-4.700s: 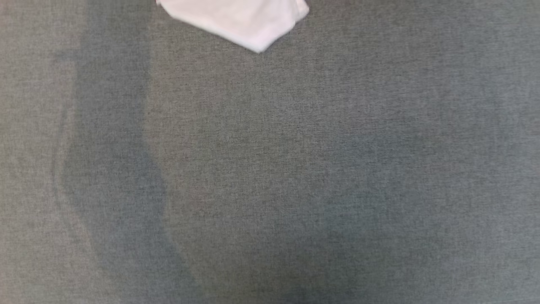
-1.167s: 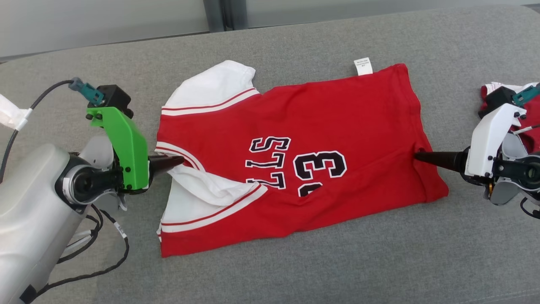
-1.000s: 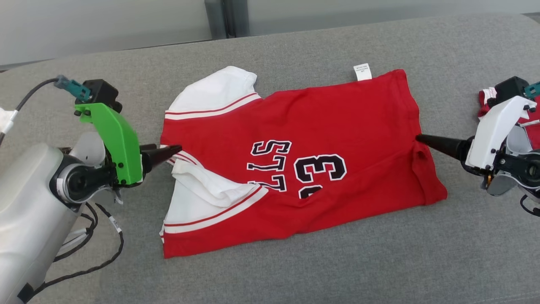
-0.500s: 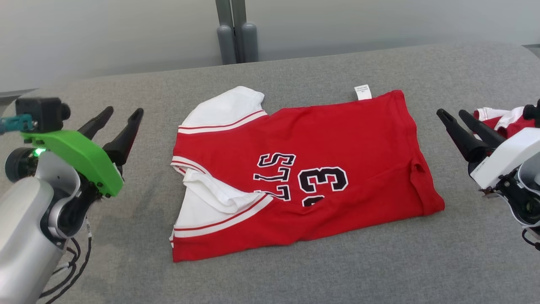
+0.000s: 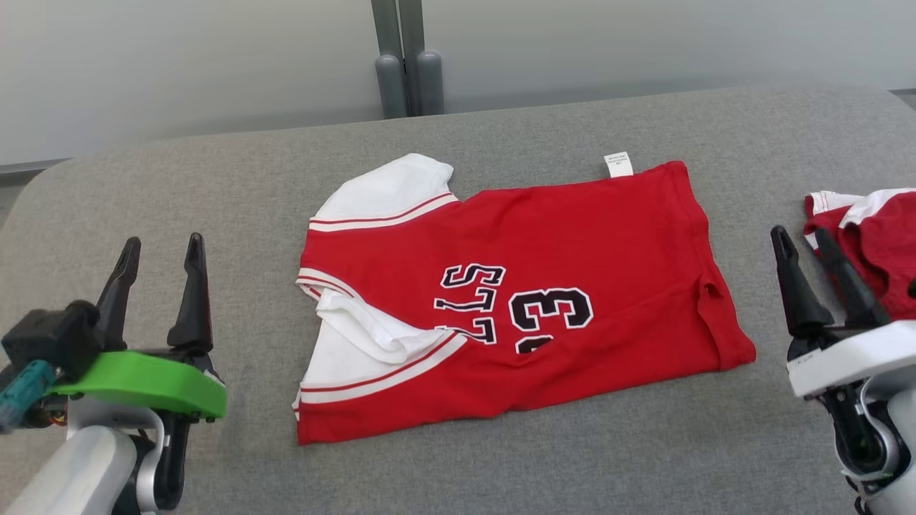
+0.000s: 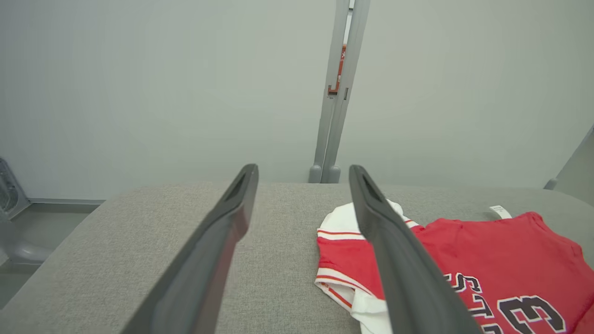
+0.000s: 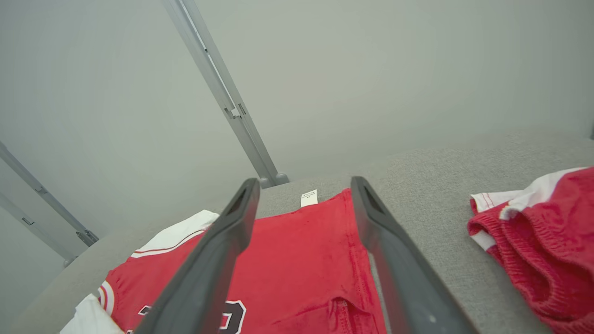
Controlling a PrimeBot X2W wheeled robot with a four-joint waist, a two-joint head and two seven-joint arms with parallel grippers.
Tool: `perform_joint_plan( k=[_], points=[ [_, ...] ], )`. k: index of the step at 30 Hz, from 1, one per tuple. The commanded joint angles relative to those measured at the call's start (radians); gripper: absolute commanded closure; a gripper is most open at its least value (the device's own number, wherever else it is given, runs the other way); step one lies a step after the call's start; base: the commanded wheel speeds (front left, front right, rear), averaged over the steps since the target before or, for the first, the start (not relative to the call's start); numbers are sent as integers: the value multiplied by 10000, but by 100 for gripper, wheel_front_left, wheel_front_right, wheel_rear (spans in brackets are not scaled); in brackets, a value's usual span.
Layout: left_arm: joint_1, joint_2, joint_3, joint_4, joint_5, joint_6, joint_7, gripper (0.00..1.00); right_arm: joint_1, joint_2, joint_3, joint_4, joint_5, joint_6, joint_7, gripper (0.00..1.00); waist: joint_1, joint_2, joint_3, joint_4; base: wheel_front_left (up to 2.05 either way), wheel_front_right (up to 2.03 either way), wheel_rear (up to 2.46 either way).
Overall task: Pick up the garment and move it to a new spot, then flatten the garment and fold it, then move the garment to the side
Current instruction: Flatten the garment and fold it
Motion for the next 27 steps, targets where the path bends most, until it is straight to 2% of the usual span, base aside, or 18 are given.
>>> perform_joint_plan(
  k=[1, 4, 9, 13, 20, 27],
  points=[
    [519, -293, 413, -260, 469, 141, -44, 0, 422, 222, -328, -244, -374, 5, -24, 0, 0, 0, -2, 24, 0, 0, 0],
    [1425, -979, 1136, -543, 1198, 115, -41, 0, 1108, 649, -830, -604, -1030, 5, -24, 0, 0, 0, -37, 69, 0, 0, 0],
    [2535, -2147, 2111, -582, 2138, -335, -44, 0, 2058, 1085, -1274, -549, -1789, 5, -25, 0, 0, 0, -84, 138, 0, 0, 0],
    [2882, -2749, 2544, -365, 2741, -808, -45, 0, 2244, 1265, -1219, -346, -2051, 5, -25, 0, 0, 0, -51, 137, 0, 0, 0],
    [2856, -3235, 2710, 206, 3210, -1512, -46, 0, 1690, 1289, -1137, 452, -2624, 5, 395, 0, 0, 0, 1, 41, 0, 0, 0],
    [2462, -3465, 2169, 1335, 3067, -1998, 283, 0, 792, 1582, -945, 1787, -3456, 3, 1138, 0, 0, 0, 233, 15, 0, 0, 0]
  ],
)
